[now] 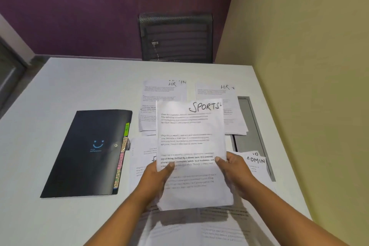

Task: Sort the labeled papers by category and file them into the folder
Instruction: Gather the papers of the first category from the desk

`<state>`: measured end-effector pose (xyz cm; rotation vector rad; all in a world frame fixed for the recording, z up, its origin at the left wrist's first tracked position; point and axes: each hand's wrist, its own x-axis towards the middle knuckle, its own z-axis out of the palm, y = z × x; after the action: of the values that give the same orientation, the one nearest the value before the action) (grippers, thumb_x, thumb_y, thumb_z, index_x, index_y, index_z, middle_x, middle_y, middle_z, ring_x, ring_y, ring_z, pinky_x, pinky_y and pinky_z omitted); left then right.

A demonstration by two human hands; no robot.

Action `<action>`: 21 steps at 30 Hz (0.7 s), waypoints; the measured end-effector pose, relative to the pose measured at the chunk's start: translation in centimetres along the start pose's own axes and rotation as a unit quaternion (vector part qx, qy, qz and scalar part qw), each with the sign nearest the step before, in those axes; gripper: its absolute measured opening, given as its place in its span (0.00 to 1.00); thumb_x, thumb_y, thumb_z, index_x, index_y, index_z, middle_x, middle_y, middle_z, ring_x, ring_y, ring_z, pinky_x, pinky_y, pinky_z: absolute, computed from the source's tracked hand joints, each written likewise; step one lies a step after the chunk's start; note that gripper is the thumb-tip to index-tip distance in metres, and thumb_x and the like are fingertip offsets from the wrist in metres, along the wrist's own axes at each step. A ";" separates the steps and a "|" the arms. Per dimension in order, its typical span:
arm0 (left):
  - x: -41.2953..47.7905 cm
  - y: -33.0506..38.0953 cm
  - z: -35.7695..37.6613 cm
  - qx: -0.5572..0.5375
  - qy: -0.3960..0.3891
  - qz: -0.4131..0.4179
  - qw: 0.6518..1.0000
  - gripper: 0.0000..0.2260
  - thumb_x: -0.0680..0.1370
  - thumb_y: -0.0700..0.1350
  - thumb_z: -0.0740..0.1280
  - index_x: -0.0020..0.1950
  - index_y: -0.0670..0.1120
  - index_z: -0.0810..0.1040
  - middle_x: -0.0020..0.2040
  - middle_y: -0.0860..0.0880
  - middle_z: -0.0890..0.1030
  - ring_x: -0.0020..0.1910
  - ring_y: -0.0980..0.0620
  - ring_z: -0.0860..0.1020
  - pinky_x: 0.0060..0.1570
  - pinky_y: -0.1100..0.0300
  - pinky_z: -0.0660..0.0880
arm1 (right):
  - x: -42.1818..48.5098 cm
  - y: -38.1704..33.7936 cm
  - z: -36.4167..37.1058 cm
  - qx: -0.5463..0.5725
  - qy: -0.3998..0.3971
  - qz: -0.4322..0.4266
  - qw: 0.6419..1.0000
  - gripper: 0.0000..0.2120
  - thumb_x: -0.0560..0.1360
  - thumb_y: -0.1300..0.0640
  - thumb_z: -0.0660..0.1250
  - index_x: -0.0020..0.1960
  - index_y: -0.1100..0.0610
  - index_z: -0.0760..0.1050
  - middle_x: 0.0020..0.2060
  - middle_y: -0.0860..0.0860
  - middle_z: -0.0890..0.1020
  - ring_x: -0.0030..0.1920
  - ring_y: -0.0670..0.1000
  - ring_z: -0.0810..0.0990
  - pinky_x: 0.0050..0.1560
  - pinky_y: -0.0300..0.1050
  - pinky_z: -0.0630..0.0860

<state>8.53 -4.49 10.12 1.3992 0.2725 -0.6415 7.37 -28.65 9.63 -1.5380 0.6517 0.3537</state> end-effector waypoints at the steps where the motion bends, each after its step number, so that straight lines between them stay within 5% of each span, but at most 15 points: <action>1: 0.4 -0.1 -0.2 -0.017 0.012 -0.001 1.000 0.13 0.82 0.44 0.65 0.66 0.46 0.78 0.59 0.45 0.84 0.58 0.43 0.82 0.61 0.39 0.76 | 0.3 -0.5 0.0 -0.014 -0.016 0.005 1.000 0.09 0.82 0.60 0.64 0.57 0.61 0.79 0.44 0.52 0.88 0.45 0.53 0.87 0.50 0.52 0.83; 4: 1.5 0.0 -0.4 -0.051 0.052 -0.008 0.997 0.12 0.82 0.40 0.63 0.64 0.43 0.78 0.56 0.42 0.85 0.56 0.41 0.83 0.58 0.41 0.78 | 1.3 -1.9 -0.4 -0.079 -0.066 0.012 0.995 0.10 0.81 0.54 0.65 0.48 0.61 0.78 0.26 0.45 0.80 0.24 0.43 0.75 0.28 0.36 0.71; 6: 2.3 0.5 -0.6 -0.057 0.059 -0.009 0.997 0.11 0.82 0.40 0.63 0.63 0.43 0.79 0.56 0.43 0.85 0.55 0.43 0.84 0.56 0.45 0.79 | 3.0 -2.7 -1.0 -0.090 -0.065 0.028 0.993 0.18 0.79 0.46 0.67 0.49 0.63 0.77 0.34 0.53 0.83 0.33 0.49 0.78 0.35 0.40 0.72; 8: 3.5 1.1 -1.0 -0.060 0.066 -0.006 0.996 0.11 0.82 0.40 0.63 0.63 0.43 0.79 0.56 0.44 0.85 0.55 0.43 0.84 0.57 0.46 0.79 | 5.2 -3.8 -1.9 -0.049 -0.015 0.050 0.997 0.16 0.80 0.48 0.66 0.51 0.62 0.79 0.45 0.55 0.86 0.42 0.53 0.82 0.38 0.42 0.77; 14: 8.3 2.1 -2.2 -0.047 0.115 -0.002 0.992 0.07 0.80 0.40 0.67 0.56 0.43 0.82 0.53 0.41 0.86 0.51 0.41 0.85 0.57 0.40 0.78 | 12.9 -5.2 -5.5 -0.177 0.153 0.039 0.971 0.15 0.76 0.56 0.69 0.33 0.58 0.72 0.31 0.57 0.77 0.30 0.53 0.74 0.34 0.42 0.70; 16: 9.7 2.5 -2.5 -0.055 0.113 -0.007 0.992 0.08 0.80 0.39 0.67 0.57 0.43 0.82 0.52 0.41 0.86 0.52 0.39 0.84 0.58 0.38 0.77 | 15.1 -5.0 -6.5 -0.226 0.194 0.036 0.954 0.12 0.75 0.56 0.70 0.37 0.62 0.76 0.38 0.60 0.82 0.37 0.58 0.80 0.43 0.49 0.75; 18: 11.2 2.7 -2.6 -0.055 0.116 -0.008 0.992 0.08 0.80 0.39 0.67 0.57 0.43 0.82 0.52 0.41 0.86 0.53 0.39 0.84 0.59 0.37 0.76 | 16.6 -5.4 -7.1 -0.261 0.234 0.030 0.936 0.12 0.76 0.55 0.70 0.52 0.64 0.79 0.51 0.61 0.83 0.50 0.61 0.80 0.49 0.49 0.74; 21: 13.1 3.5 -2.9 -0.048 0.126 -0.003 0.991 0.08 0.80 0.39 0.67 0.57 0.42 0.82 0.51 0.41 0.86 0.51 0.39 0.84 0.57 0.38 0.78 | 18.3 -5.7 -7.3 -0.282 0.254 0.037 0.924 0.19 0.77 0.54 0.68 0.63 0.66 0.75 0.58 0.61 0.81 0.52 0.60 0.79 0.43 0.42 0.71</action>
<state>21.59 -4.92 5.47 1.3871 0.5020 -0.4511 23.91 -39.39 4.05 -2.1951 1.0789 0.2001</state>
